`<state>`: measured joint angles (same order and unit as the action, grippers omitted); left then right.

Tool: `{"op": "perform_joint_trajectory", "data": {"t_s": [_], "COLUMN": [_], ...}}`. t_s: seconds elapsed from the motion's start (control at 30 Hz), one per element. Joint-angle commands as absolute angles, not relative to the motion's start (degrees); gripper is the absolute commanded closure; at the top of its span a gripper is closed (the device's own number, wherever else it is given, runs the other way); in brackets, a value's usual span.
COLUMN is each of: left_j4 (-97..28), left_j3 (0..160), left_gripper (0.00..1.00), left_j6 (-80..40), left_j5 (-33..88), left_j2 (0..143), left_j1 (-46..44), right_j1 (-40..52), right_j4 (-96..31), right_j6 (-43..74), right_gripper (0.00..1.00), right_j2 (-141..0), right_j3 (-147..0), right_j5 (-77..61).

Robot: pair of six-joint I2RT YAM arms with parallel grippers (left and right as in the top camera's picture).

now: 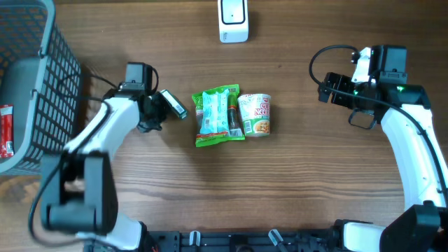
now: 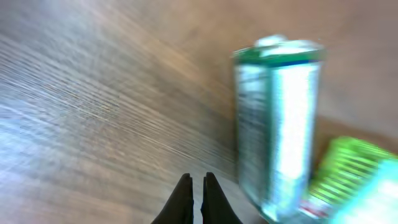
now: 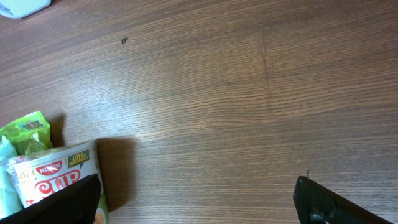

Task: Scan the item barcode
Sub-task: 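Adjust and set down the AXE box left of the bag, open gripper, then move the left gripper into the basket and grasp the red stick packet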

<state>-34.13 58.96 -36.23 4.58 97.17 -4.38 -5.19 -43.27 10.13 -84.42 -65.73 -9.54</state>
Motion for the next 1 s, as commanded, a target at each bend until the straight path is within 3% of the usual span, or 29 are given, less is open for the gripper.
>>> {"op": "perform_joint_trajectory", "data": {"t_s": [0.0,0.07,0.13,0.2,0.27,0.47,0.6,0.8,0.97], "left_j4": [-37.78,-42.19,-48.51,-54.37,-56.12,-56.25,-57.12,-57.71,-57.93], "left_j3": [67.68,74.08,83.79,94.43,99.88,102.21,102.21,102.21,102.21], "left_gripper": [0.92,0.85,0.58,0.44,0.23,0.11,0.1,0.11,0.06], "left_j6": [-32.42,-30.74,-28.36,-25.56,-24.12,-22.17,-16.71,-4.34,3.86], "left_j5": [4.25,1.26,-3.11,-9.61,-13.65,-18.28,-17.74,-15.44,-13.26], "left_j2": [85.86,83.53,82.63,82.65,82.63,83.4,87.33,97.3,105.3], "left_j1": [-4.14,-3.55,-1.83,1.89,6.11,21.21,30.87,38.04,39.79], "right_j1": [-5.32,-5.32,-5.32,-5.32,-5.32,-5.32,-5.32,-5.32,-5.32], "right_j4": [-43.11,-43.11,-43.11,-43.11,-43.11,-43.11,-43.11,-43.11,-43.11], "right_j6": [9.13,9.13,9.13,9.13,9.13,9.1,9.13,9.13,9.13], "right_gripper": [0.0,0.0,0.0,0.0,0.0,0.0,0.0,0.0,0.0], "right_j2": [-84.53,-84.53,-84.53,-84.53,-84.53,-84.53,-84.53,-84.53,-84.53], "right_j3": [-66.26,-66.26,-66.28,-66.28,-66.28,-66.28,-66.28,-66.26,-66.28], "right_j5": [-8.78,-8.78,-8.78,-8.78,-8.78,-8.78,-8.78,-8.78,-8.78]}}
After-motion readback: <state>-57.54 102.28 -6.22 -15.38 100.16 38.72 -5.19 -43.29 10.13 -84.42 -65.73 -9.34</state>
